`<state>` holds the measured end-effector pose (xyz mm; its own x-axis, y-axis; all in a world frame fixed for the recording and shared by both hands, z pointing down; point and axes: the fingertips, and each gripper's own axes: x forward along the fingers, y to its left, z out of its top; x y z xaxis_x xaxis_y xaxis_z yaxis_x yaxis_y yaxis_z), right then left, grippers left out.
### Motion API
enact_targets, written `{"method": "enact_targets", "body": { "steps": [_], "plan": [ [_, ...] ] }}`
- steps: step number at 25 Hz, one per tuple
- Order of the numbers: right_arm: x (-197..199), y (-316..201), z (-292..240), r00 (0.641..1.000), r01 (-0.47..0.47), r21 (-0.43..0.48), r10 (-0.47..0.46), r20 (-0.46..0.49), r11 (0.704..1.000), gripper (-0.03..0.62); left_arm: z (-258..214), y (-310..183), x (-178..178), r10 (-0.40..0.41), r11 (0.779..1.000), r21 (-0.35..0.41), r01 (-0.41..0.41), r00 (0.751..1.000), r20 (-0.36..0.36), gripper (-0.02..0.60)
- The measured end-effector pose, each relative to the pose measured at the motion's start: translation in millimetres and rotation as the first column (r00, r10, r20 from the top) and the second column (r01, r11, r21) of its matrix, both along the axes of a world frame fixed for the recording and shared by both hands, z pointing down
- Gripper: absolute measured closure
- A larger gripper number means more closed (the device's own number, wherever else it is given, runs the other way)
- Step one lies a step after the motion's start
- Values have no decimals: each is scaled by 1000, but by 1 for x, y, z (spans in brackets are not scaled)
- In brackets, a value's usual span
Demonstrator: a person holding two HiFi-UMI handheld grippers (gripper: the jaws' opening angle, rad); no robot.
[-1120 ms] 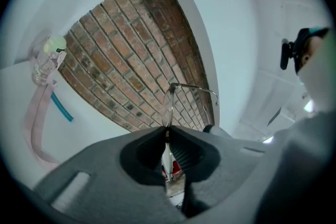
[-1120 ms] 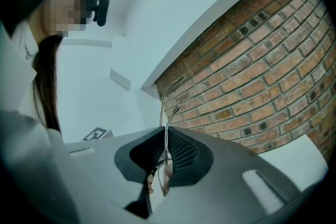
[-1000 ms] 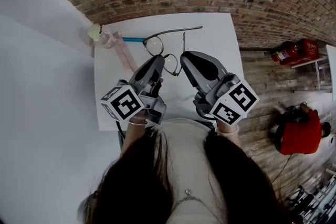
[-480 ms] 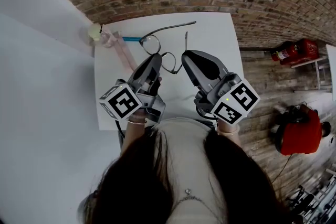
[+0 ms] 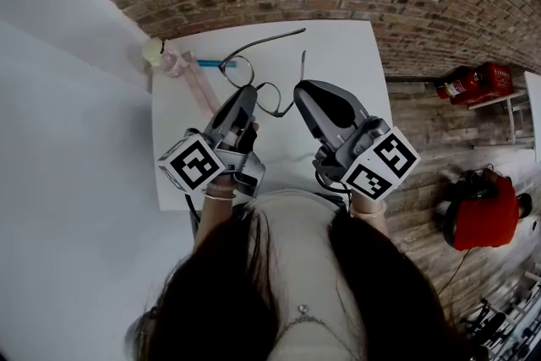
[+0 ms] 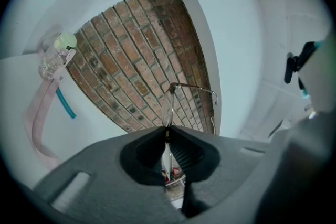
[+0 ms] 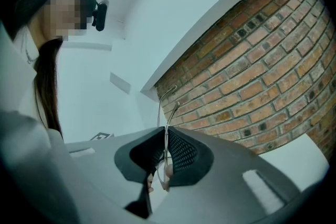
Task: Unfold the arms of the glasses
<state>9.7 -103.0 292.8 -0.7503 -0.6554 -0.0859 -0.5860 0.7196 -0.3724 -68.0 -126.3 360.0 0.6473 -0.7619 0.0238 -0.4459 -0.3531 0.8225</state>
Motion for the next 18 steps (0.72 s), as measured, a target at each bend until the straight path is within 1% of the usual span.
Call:
{"method": "enact_targets", "body": {
  "steps": [7,11,18],
  "plan": [
    [1,-1,-1,1000,-1,-3,1,14,1000,572,0,-2,-4,-16,1000,-6,16,1000,-27,558],
    [1,-1,0,1000,-3,-4,3,17,1000,572,8,0,-10,-50,996,-74,45,997,-55,558],
    [2,-1,0,1000,-3,-7,3,24,1000,572,6,-1,-12,-66,995,-83,58,993,-98,558]
  ]
}}
